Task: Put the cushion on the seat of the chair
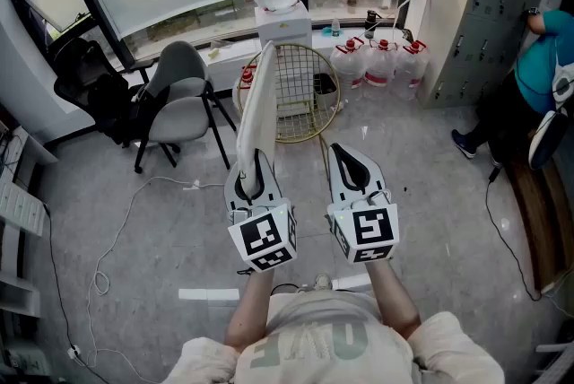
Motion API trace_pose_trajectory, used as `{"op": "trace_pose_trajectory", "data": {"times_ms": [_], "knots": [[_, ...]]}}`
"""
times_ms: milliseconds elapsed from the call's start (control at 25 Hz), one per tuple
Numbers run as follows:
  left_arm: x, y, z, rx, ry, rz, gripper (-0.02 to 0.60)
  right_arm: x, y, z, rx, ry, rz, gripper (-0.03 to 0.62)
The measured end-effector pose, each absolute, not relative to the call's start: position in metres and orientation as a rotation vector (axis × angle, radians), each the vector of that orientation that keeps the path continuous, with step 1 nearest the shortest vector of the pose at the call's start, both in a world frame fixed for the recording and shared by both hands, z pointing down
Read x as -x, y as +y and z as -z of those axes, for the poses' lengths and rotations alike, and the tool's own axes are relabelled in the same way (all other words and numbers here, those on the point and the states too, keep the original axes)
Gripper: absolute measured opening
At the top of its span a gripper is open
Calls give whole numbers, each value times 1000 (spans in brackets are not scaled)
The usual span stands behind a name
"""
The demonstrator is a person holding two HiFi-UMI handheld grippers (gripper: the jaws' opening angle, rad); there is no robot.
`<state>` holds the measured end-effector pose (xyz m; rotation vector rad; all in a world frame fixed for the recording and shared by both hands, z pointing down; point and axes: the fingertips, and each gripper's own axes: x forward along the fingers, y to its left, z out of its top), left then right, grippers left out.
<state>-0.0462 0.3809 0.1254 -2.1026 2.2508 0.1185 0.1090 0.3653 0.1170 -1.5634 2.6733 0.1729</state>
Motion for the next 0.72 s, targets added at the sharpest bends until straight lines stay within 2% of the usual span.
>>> {"op": "trace_pose_trajectory", "data": {"times_ms": [720], "knots": [[37, 333, -131, 2090, 2282, -125, 48, -125, 310, -134, 1542, 2683, -109, 17]]}}
